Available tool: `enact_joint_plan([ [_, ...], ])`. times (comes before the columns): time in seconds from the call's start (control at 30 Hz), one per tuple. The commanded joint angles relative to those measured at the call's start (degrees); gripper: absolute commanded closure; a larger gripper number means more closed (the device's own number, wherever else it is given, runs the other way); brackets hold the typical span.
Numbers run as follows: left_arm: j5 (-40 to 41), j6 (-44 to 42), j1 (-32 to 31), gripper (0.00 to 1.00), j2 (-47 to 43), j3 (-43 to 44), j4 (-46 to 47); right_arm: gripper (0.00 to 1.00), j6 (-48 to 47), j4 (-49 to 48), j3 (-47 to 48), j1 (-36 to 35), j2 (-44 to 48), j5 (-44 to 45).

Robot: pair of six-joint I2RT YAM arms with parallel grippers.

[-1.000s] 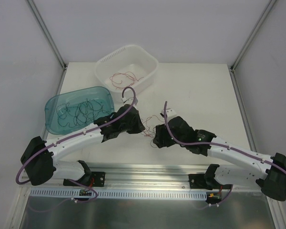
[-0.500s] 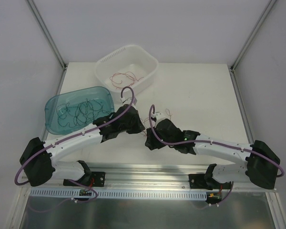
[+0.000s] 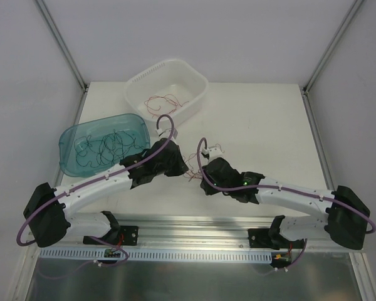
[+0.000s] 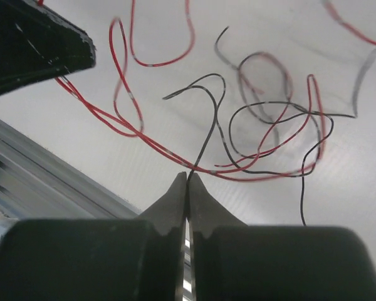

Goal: Untangle the cables

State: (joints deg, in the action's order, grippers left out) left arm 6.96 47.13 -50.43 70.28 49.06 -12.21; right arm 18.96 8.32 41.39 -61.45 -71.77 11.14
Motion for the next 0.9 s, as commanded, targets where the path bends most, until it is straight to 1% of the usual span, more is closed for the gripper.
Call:
enact_joint_plan([
  [0.0,2.79,-0.99,1.56,1.0,-2.51,-1.77,-1.94,0.99,-2.43,8.77,2.9,-0.07,8.03,7.04],
  [0.03,2.79,-0.99,2.26,1.0,-2.95,-2.47,-2.03,0.99,-3.05,11.69,3.69,0.19,9.44,10.8],
  [0.07,2.45,-0.99,4.27,1.0,-3.48,-3.87,-2.29,0.99,-3.4,14.51,4.66,0.8,10.76,12.75],
  [0.1,2.27,-1.17,5.25,1.0,-4.7,-4.58,-2.47,0.99,-4.01,20.36,6.15,2.63,13.64,14.42],
  [0.13,2.09,-1.34,6.39,1.0,-5.5,-5.28,-2.91,0.99,-4.11,23.03,6.86,4.04,14.98,16.96],
  [0.17,1.4,-1.52,8.4,1.0,-7.16,-6.59,-3.17,1.0,-4.28,25.5,7.39,7.54,18.21,17.86],
  [0.2,1.13,-1.95,9.64,1.0,-7.96,-7.22,-3.43,0.99,-4.89,29.52,8.44,9.57,19.72,18.39],
  [0.27,0.69,-2.57,11.49,1.0,-10.41,-8.88,-4.31,0.99,-6.12,32.45,9.41,14.23,23.15,18.31],
  [0.3,0.69,-3.18,13.24,1.0,-11.12,-9.33,-4.75,0.99,-7.43,34.47,10.72,19.13,26.12,17.87],
  [0.37,0.69,-3.8,14.48,1.0,-12.96,-10.12,-6.16,0.99,-9.46,35.54,12.31,24.16,28.34,15.07],
  [0.4,0.69,-4.33,15.18,1.0,-13.5,-10.3,-6.68,0.99,-10.95,36.5,13.19,28.71,29.57,14.27],
  [0.43,0.86,-4.68,15.36,1.0,-14.03,-10.3,-7.04,0.99,-11.57,37.2,15.37,30.76,29.75,12.52],
  [0.47,1.03,-5.12,15.54,1.0,-14.73,-10.39,-7.91,0.99,-12.19,37.91,16.78,34.78,29.67,12.07],
  [0.5,1.91,-5.3,15.63,1.0,-14.91,-10.39,-8.44,0.99,-12.8,39.04,18.02,36.65,29.58,11.37],
  [0.57,2.09,-5.21,15.89,1.0,-14.82,-10.73,-9.41,0.99,-14.39,39.58,22.5,41.73,28.7,7.25],
  [0.67,0.95,-5.21,15.89,1.0,-12.89,-11.0,-9.68,0.99,-15.27,39.85,29.43,45.7,27.04,2.23],
  [0.73,0.25,-5.04,15.89,1.0,-11.49,-11.26,-9.68,1.0,-15.53,40.29,32.6,46.59,25.81,-0.23],
  [0.8,-2.82,-4.6,15.81,1.0,-9.29,-11.09,-9.68,0.99,-16.24,40.03,36.82,46.77,23.87,-3.38],
  [0.83,-3.79,-4.51,15.81,1.0,-8.5,-10.39,-9.5,0.99,-16.24,40.11,38.05,46.77,23.26,-7.67],
  [0.87,-4.75,-4.77,15.02,1.0,-7.28,-10.13,-9.5,0.99,-16.32,39.85,39.46,46.77,21.69,-10.14],
])
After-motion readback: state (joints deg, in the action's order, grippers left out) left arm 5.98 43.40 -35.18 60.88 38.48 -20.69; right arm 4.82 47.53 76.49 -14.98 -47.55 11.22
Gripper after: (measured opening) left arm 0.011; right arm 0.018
